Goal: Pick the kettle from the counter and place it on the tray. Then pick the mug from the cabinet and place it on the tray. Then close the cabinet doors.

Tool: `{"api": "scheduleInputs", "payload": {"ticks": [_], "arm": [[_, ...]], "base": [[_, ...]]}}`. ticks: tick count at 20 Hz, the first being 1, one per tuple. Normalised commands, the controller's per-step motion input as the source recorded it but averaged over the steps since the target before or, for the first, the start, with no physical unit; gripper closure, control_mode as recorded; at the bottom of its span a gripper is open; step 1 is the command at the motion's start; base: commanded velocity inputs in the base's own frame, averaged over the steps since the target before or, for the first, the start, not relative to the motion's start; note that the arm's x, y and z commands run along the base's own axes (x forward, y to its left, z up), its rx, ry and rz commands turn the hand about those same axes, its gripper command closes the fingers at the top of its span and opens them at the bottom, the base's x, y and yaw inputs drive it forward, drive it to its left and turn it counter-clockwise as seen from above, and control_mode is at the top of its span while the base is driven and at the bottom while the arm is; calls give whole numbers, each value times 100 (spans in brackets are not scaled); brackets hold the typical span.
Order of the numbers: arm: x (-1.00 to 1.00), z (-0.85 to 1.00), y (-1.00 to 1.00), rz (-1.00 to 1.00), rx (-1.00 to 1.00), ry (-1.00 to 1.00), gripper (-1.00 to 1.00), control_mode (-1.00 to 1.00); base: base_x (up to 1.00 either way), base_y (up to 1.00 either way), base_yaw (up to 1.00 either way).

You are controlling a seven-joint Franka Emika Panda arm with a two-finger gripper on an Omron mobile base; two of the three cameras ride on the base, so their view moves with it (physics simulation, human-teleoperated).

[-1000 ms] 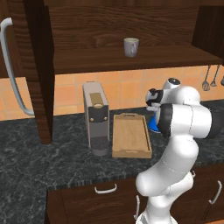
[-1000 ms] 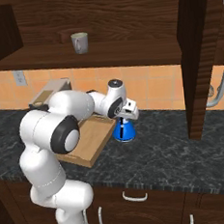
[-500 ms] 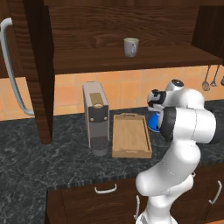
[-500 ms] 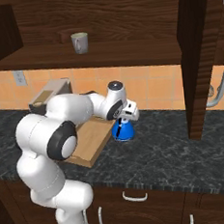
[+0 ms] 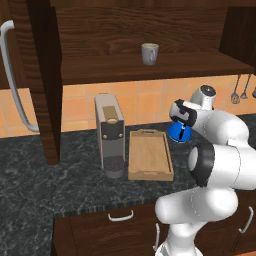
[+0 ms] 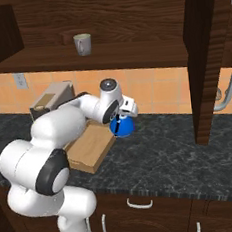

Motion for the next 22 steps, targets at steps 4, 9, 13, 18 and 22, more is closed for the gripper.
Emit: {"api": "scheduleInputs", "payload": {"ticks": [4, 9, 13, 18, 22], "arm": [[0, 10, 80, 0, -6, 0, 100, -100], [0, 0, 86, 0, -5, 0, 100, -100], [6, -10, 75, 0, -2, 0, 100, -100], [10, -24, 45, 3, 0, -4, 100, -100], [33, -36, 5, 7, 0, -9, 100, -100]], "base": [[0, 0, 0], [0, 0, 0], [0, 0, 0], [0, 0, 0], [0, 0, 0]]}}
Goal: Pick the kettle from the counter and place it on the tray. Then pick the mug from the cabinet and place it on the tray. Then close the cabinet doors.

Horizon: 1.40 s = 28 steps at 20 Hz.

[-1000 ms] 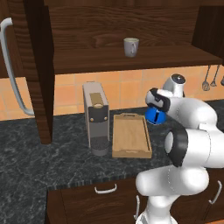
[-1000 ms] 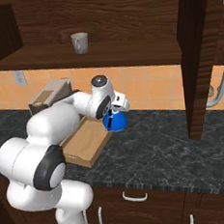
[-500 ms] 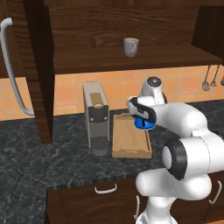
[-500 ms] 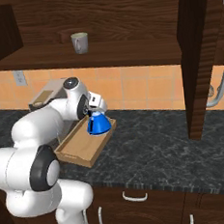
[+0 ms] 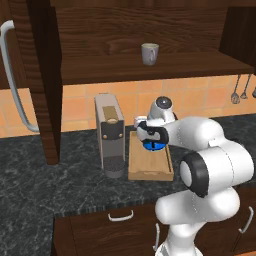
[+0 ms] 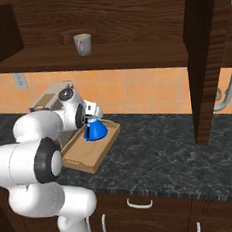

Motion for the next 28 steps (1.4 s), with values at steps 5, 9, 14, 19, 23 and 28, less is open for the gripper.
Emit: {"api": "scheduleInputs", "payload": {"ticks": [5, 9, 14, 19, 23, 28], "arm": [[35, -34, 4, 10, 0, -9, 100, -100], [34, -29, 1, 11, 0, -10, 100, -100], [27, -33, -3, 12, 0, -5, 100, -100], [-10, -23, -17, 8, 2, -4, 100, -100], [-17, -13, -2, 0, -1, 4, -100, -100], [7, 0, 2, 0, 0, 2, -100, -100]], "base": [[0, 0, 0], [0, 0, 0], [0, 0, 0], [0, 0, 0], [0, 0, 0], [0, 0, 0]]}}
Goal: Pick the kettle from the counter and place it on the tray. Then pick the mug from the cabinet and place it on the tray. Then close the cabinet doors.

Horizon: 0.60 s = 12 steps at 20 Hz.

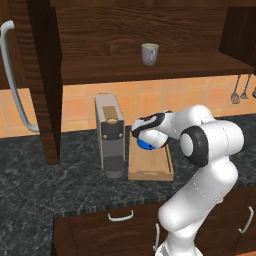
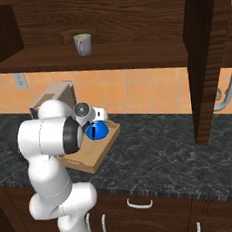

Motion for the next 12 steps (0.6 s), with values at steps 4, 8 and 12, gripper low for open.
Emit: {"api": "scheduleInputs", "payload": {"ticks": [4, 8, 12], "arm": [[3, 0, 7, 0, 0, 0, -100, -100], [-1, 7, 0, -1, 0, 0, -100, -100], [-4, 2, 0, -8, -2, 3, -100, -100]], "base": [[0, 0, 0], [0, 0, 0], [0, 0, 0]]}}
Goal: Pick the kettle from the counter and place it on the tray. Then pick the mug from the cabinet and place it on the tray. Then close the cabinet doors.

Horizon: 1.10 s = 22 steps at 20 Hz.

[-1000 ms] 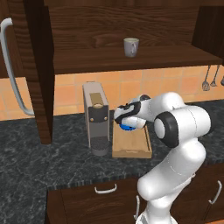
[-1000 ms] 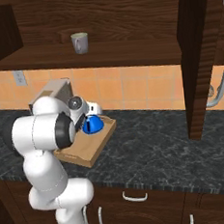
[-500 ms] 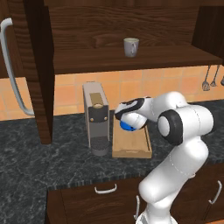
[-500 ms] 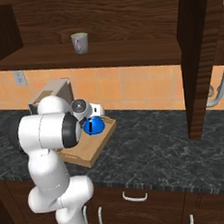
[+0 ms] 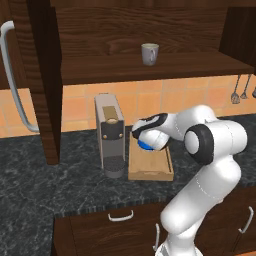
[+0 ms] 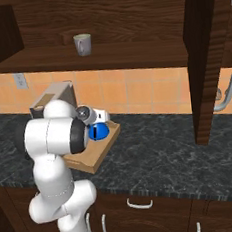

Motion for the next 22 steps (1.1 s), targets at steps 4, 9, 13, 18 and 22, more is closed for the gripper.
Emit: {"api": "scheduleInputs", "payload": {"ticks": [4, 9, 13, 18, 22], "arm": [[-3, 17, 0, -11, -4, 6, -100, -100], [-9, 11, -3, -12, -5, 0, -100, -100], [-19, 69, 2, -15, -3, 0, -100, -100], [12, 36, 6, -12, -10, 20, -100, -100], [-24, 55, 3, -2, -2, 13, -100, -100]], "base": [[0, 0, 0], [0, 0, 0], [0, 0, 0], [0, 0, 0], [0, 0, 0]]}}
